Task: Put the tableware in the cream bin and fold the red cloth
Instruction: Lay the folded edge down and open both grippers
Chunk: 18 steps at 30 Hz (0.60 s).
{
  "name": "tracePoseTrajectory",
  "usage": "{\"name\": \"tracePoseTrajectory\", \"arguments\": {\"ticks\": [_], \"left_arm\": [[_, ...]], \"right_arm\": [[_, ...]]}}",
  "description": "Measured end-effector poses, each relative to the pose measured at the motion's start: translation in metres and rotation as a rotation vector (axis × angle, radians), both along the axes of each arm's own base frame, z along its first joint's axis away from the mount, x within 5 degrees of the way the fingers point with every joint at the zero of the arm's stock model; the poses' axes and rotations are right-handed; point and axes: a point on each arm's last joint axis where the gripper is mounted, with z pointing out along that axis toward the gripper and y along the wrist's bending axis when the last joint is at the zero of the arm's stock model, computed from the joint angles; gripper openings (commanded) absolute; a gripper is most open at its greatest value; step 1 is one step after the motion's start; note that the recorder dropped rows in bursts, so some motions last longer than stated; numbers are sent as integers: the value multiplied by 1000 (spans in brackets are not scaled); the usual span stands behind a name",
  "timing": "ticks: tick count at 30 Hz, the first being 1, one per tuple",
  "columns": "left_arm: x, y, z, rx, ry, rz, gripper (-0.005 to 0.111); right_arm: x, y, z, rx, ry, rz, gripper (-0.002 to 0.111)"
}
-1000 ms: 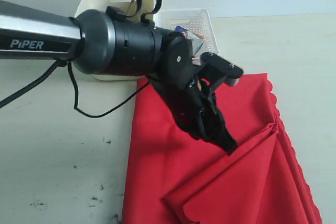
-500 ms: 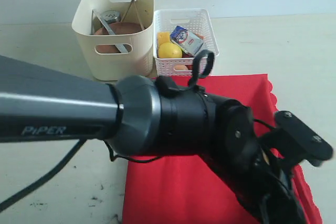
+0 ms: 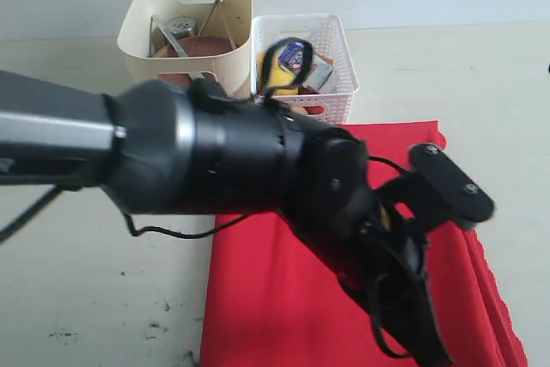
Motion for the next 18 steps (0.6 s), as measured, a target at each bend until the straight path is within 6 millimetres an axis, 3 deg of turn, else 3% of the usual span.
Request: {"name": "tracePoseTrajectory", "arguments": {"ticks": [9,18], "left_arm": [[33,110,42,-94,-111,271,2],[22,201,58,-199,-223,512,2]], "right_arm": [[43,22,-47,-167,294,4,0],[90,47,-107,-269,558,-2,0]]}}
